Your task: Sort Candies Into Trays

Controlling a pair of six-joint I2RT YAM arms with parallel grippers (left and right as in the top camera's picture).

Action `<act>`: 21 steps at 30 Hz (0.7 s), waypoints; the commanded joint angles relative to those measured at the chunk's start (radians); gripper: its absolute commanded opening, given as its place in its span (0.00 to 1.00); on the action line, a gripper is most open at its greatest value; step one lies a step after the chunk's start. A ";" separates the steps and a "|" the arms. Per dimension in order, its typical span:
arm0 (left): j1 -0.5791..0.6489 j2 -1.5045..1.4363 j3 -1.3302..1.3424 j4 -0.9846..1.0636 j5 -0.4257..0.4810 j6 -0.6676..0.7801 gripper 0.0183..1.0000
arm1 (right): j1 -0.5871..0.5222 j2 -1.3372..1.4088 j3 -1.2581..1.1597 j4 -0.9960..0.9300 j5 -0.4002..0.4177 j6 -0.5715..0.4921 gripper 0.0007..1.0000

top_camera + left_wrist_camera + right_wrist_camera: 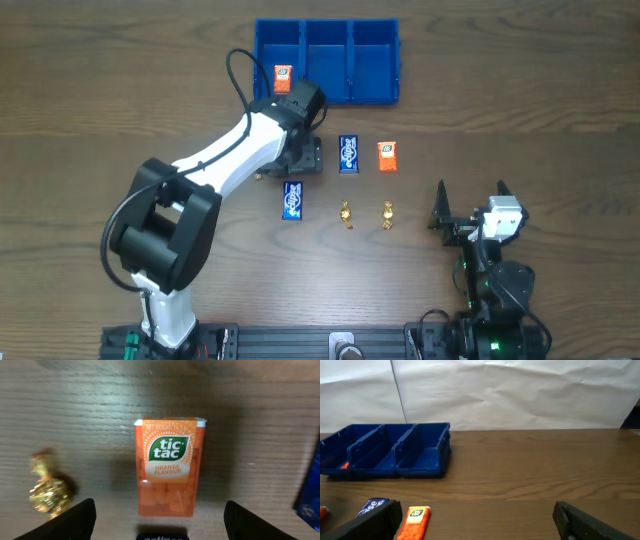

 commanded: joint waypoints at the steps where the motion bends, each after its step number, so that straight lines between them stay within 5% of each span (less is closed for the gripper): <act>1: 0.003 0.039 0.006 0.012 0.012 -0.015 0.75 | -0.006 -0.003 -0.002 -0.006 -0.002 -0.011 1.00; 9: 0.003 0.072 0.008 0.027 0.012 -0.015 0.64 | -0.006 -0.003 -0.002 -0.006 -0.002 -0.011 1.00; 15: 0.005 0.070 0.016 0.042 0.007 -0.016 0.31 | -0.006 -0.003 -0.002 -0.006 -0.002 -0.011 1.00; 21: 0.021 -0.088 0.231 -0.106 -0.147 0.016 0.31 | -0.006 -0.003 -0.002 -0.006 -0.002 -0.011 1.00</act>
